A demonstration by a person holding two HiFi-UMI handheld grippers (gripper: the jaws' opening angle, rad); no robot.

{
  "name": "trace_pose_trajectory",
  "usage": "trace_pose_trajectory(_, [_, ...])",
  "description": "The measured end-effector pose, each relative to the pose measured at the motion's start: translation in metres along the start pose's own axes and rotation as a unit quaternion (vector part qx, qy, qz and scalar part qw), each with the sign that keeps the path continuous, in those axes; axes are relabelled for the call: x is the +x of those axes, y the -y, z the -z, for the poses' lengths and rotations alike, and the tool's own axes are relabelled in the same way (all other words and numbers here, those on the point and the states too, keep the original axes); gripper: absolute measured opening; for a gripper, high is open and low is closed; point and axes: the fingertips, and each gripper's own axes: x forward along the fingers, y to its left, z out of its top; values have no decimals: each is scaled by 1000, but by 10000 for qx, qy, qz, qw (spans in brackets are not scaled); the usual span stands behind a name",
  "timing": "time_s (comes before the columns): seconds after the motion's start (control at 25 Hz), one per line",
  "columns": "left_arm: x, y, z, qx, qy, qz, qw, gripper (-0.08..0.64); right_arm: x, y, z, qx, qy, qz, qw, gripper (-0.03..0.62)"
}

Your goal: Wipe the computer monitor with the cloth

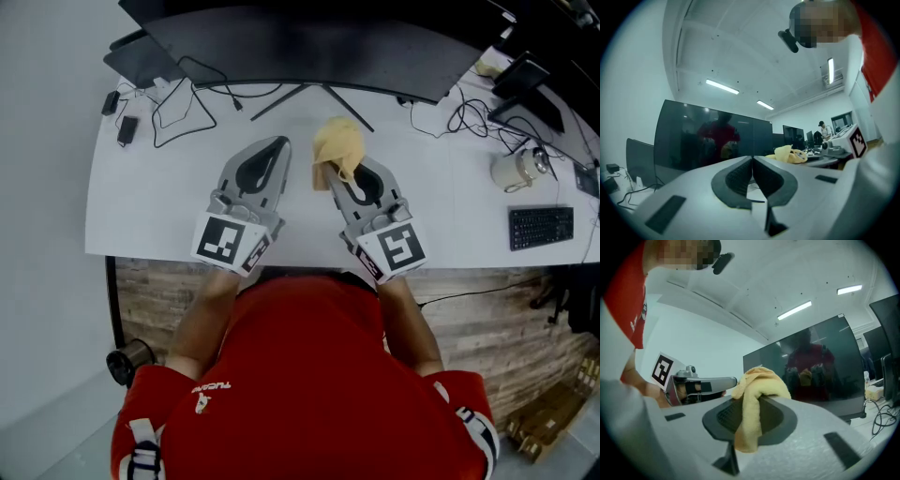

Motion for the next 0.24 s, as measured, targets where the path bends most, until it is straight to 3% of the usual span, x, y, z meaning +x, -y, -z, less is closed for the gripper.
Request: trace_pose_trajectory(0.24, [1,6,-3,-3,32,40,10000,9,-7,3,-1,18,-9,62,10000,72])
